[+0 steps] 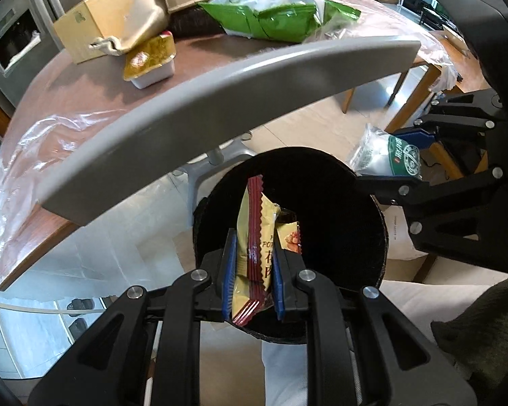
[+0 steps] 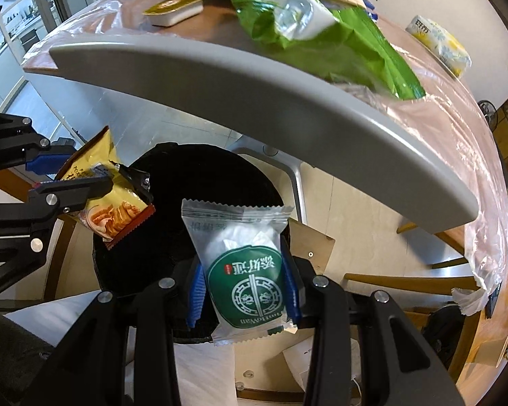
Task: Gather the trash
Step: 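Open both tools to drop the items into the black bin, then grasp the gold butter packet with the left tool while the right tool grasps the green Jagabee bag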
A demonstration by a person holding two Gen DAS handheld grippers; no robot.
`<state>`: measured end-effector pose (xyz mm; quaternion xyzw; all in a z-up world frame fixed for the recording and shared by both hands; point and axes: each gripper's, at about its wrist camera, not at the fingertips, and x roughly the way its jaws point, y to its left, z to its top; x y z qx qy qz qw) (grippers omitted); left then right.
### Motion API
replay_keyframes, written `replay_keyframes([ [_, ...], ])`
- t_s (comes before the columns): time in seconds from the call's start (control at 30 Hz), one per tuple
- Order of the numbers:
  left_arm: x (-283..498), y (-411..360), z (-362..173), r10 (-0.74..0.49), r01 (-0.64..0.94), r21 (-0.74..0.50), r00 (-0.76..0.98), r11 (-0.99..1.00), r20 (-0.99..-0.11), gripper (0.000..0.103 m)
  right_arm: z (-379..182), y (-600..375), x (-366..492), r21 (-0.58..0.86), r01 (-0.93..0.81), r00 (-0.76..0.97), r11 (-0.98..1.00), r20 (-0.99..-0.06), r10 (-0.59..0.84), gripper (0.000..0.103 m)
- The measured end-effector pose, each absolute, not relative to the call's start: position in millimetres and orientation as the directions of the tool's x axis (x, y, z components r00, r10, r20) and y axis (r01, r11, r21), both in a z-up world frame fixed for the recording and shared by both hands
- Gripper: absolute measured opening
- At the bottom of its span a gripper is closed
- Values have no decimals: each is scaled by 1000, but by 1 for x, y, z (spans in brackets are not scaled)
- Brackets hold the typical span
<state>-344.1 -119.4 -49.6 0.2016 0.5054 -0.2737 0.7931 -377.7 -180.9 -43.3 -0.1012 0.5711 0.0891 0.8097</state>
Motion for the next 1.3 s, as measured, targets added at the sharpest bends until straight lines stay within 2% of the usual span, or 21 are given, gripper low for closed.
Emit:
replay_keyframes([
  [0.03,-342,-121,-50,-232,642,40,334,766,-914,24,-44,-182,-377,-54,-256,325,965,-945,34,41],
  [0.07,-342,-121,-49,-235,643,41,337,764,-912,27,-45,-183,-376,-51,-251,321,967,-946,33,52],
  [0.1,-342,-121,-48,-228,641,48,340,766,-912,40,-45,-184,-375,-44,-244,319,969,-947,37,59],
  [0.13,-340,-119,-47,-227,639,50,345,768,-911,60,-45,-186,-374,-39,-241,321,970,-946,42,70],
  [0.17,-339,-120,-47,-227,634,56,355,771,-907,68,-44,-187,-374,-33,-238,323,971,-945,47,71],
  [0.2,-339,-119,-45,-230,632,56,360,773,-904,70,-44,-188,-374,-33,-234,323,972,-945,46,71],
  [0.37,-337,-111,-39,-215,617,68,372,784,-903,70,-36,-193,-376,-29,-221,327,975,-944,46,71],
  [0.53,-341,-92,-11,-249,608,46,392,793,-886,70,6,-211,-389,32,-203,384,979,-917,109,71],
  [0.6,-347,-88,9,-279,613,33,406,789,-870,70,28,-218,-393,36,-195,433,980,-894,119,76],
  [0.67,-349,-82,31,-320,612,13,432,791,-843,75,50,-226,-392,34,-180,491,983,-863,119,88],
  [0.73,-343,-78,47,-336,594,15,475,804,-813,88,66,-232,-383,41,-162,545,986,-829,124,94],
  [0.8,-331,-76,53,-352,574,-6,495,819,-795,88,73,-238,-366,56,-145,573,988,-809,130,96],
  [1.03,-274,-86,45,-372,527,-84,470,846,-800,88,63,-236,-312,57,-193,549,980,-821,156,96],
  [1.2,-253,-99,29,-331,542,-34,462,840,-823,88,46,-223,-292,53,-239,501,970,-849,170,96],
  [1.3,-248,-103,23,-322,550,-26,450,835,-833,84,41,-218,-287,52,-264,481,963,-858,178,96],
])
